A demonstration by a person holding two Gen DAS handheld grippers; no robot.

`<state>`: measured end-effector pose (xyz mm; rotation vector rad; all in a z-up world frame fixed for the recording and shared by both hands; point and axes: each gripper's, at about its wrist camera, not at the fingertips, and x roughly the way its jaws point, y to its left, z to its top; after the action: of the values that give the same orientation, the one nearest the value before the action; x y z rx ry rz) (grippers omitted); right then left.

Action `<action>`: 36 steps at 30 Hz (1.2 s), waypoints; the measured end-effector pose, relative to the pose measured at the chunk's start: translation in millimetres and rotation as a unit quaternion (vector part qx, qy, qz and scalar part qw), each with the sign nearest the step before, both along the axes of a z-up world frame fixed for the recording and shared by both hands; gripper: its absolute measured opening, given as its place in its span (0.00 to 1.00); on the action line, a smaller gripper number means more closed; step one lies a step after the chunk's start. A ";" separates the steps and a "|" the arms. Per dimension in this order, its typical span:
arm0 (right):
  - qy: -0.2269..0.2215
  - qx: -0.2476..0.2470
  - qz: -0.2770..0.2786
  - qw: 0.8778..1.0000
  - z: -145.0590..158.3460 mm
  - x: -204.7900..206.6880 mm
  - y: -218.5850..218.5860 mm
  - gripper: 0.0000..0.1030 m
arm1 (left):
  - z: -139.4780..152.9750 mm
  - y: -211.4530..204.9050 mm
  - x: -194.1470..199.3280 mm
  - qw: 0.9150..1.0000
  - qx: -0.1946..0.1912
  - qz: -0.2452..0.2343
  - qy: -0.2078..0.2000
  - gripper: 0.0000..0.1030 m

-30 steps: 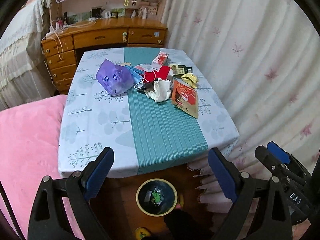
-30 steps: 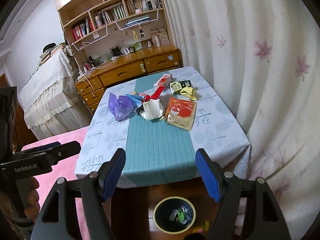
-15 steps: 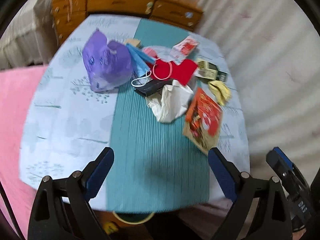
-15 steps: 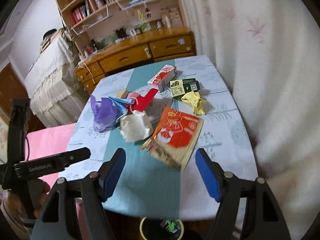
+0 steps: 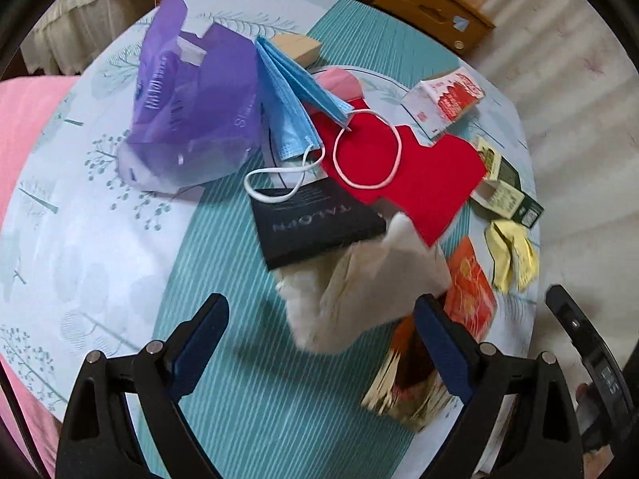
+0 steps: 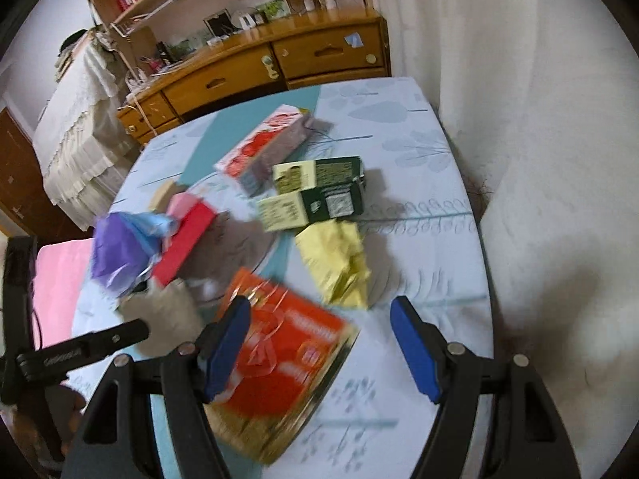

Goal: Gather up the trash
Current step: 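Grasp the beige tissue with the left gripper while the right grasps the yellow paper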

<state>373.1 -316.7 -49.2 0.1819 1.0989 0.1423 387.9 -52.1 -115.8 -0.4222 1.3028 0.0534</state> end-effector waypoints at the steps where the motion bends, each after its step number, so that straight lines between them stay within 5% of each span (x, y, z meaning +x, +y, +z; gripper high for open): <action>1: 0.005 -0.003 0.000 1.000 -5.5 7.5 -1.6 0.70 | -2.7 -0.9 3.4 1.000 -0.002 0.001 0.002 0.90; 8: 0.036 -0.013 0.015 0.999 -35.9 44.3 -3.8 0.70 | -18.2 -6.1 16.6 1.000 -0.016 0.004 0.010 0.82; 13: 0.047 -0.010 0.038 0.998 -49.2 54.1 2.6 0.70 | -26.7 -7.9 19.4 0.999 -0.047 0.006 0.017 0.66; 16: 0.055 -0.012 0.053 0.997 -55.0 56.1 8.0 0.43 | -27.4 -11.4 20.3 0.998 -0.056 0.003 0.019 0.49; 20: 0.059 -0.007 0.058 0.997 -56.7 51.3 11.3 0.42 | -22.1 -17.4 20.4 0.998 -0.054 -0.006 0.018 0.21; 36: 0.012 0.028 0.046 0.998 -8.4 5.3 20.1 0.38 | 34.4 5.6 -27.3 0.997 -0.062 -0.023 -0.029 0.14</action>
<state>378.4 -296.5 -57.5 0.1840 1.1286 0.2544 360.6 -46.5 -81.4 -0.4954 1.2618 -0.0779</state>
